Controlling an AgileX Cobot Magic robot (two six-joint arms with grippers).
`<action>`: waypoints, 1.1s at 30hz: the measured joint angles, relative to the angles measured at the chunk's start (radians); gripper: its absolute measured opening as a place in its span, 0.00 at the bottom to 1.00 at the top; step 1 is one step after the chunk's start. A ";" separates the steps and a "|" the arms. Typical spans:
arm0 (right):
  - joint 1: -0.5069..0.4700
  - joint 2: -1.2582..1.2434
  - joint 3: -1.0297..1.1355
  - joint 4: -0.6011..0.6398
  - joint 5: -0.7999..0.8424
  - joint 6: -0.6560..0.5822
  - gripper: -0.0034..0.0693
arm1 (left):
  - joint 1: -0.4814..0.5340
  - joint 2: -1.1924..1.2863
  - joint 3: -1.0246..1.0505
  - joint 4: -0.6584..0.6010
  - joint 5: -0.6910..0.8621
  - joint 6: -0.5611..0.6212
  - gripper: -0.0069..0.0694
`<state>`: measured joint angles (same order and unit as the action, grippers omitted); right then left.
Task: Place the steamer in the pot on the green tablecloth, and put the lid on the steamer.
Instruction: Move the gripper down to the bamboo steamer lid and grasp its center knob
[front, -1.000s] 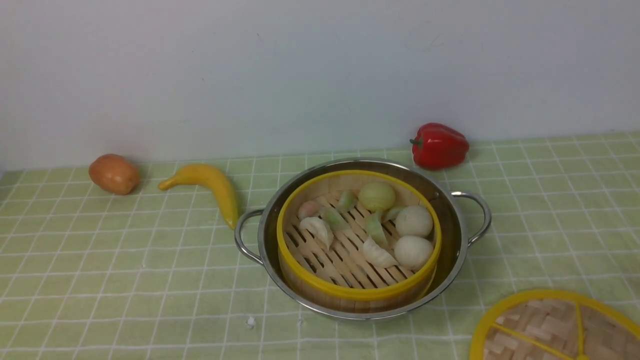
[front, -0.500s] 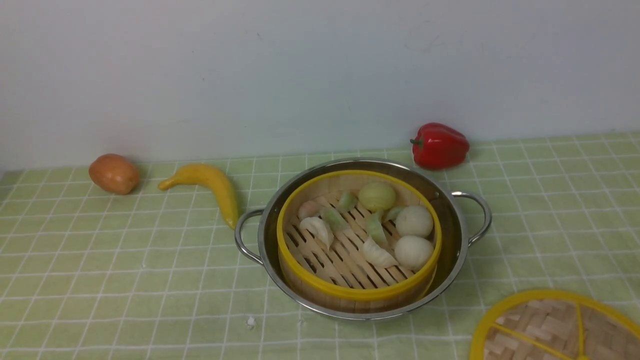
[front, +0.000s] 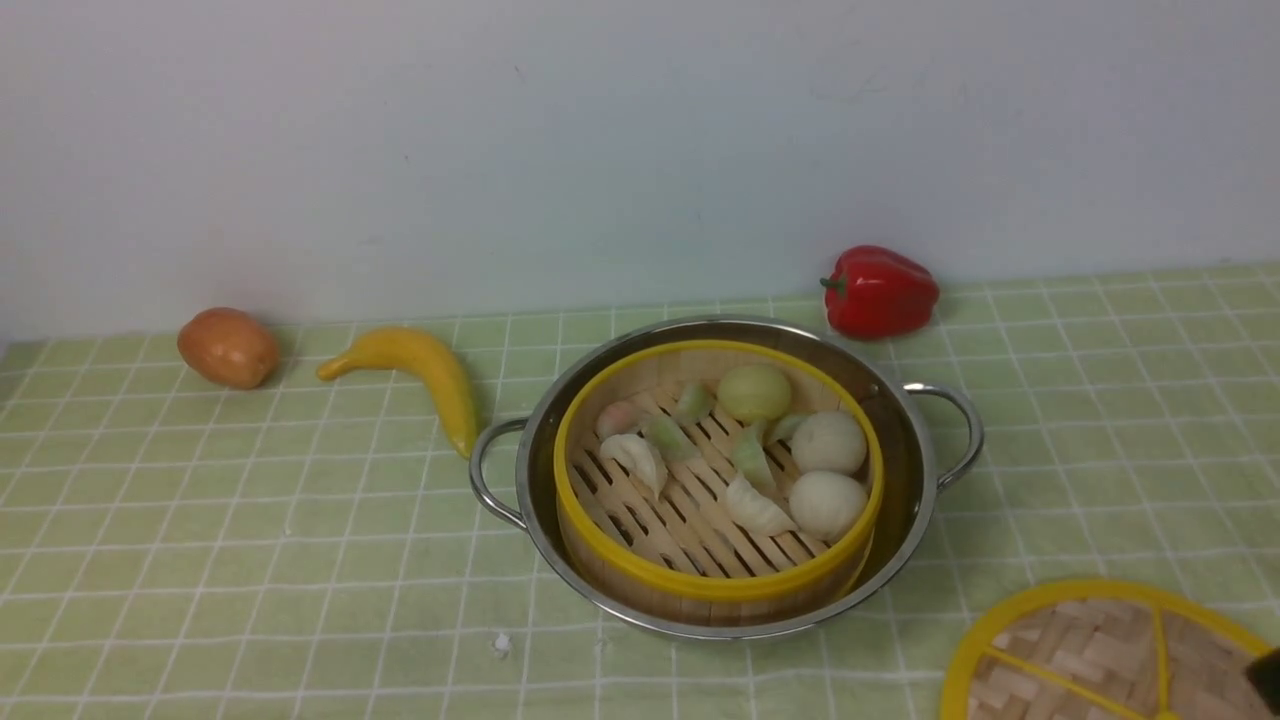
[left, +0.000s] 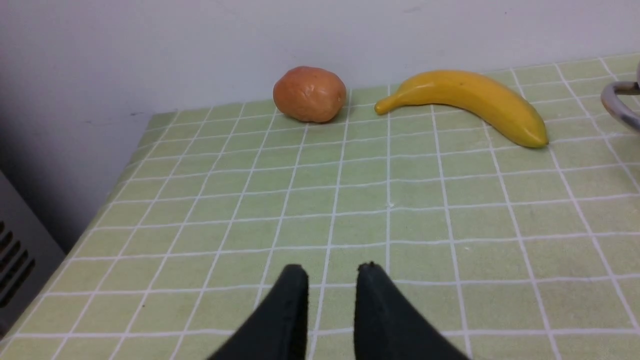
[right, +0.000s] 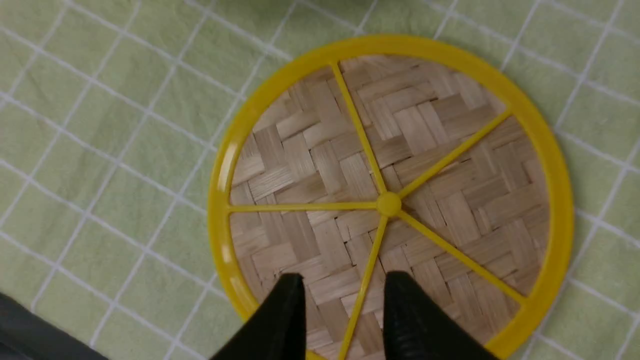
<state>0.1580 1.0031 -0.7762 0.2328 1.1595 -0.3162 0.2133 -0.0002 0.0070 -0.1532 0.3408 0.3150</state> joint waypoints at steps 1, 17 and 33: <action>0.023 0.102 -0.001 -0.010 -0.025 0.000 0.38 | 0.000 0.000 0.000 0.000 0.000 0.000 0.27; 0.159 0.442 -0.001 -0.238 -0.218 0.260 0.38 | -0.034 0.000 0.000 0.000 0.000 0.000 0.27; 0.159 0.501 -0.002 -0.238 -0.182 0.301 0.38 | -0.073 0.000 0.000 0.000 0.000 0.000 0.30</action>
<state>0.3171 1.5044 -0.7780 -0.0056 0.9778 -0.0151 0.1399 -0.0002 0.0070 -0.1532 0.3408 0.3150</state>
